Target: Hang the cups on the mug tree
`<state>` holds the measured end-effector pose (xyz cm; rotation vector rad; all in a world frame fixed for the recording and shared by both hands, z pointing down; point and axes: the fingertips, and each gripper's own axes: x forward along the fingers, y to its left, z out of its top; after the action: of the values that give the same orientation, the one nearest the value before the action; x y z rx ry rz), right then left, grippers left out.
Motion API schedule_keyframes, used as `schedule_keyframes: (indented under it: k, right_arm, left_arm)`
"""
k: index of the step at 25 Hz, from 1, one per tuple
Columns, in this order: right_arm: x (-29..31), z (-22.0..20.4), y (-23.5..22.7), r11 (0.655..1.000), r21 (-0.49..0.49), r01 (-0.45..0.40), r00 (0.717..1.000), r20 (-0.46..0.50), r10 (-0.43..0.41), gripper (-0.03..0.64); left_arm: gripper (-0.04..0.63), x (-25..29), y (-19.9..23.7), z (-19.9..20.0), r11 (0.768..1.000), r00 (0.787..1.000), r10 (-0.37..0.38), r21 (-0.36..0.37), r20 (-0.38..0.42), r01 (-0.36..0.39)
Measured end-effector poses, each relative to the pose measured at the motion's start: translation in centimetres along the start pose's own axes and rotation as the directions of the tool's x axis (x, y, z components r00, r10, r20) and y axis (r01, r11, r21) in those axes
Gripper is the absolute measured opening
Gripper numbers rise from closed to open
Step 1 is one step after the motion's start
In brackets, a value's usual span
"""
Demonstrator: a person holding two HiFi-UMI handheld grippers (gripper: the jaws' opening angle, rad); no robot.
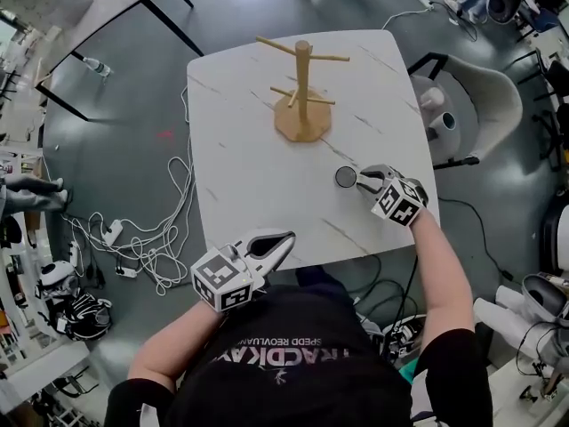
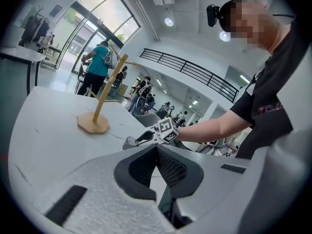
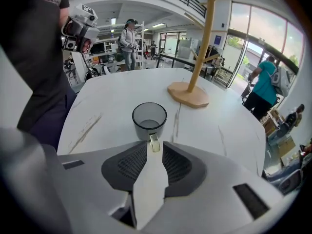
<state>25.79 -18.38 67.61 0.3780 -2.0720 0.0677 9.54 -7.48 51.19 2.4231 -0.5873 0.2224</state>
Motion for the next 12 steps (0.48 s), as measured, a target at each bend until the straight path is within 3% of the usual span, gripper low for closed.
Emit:
schedule_keyframes:
  k: [12]
  right_arm:
    - [1.2, -0.5, 0.3, 0.996, -0.026, -0.088, 0.995, 0.05, 0.09, 0.083]
  left_arm:
    - [-0.003, 2.1, -0.1, -0.3, 0.999, 0.999, 0.042, -0.03, 0.006, -0.041]
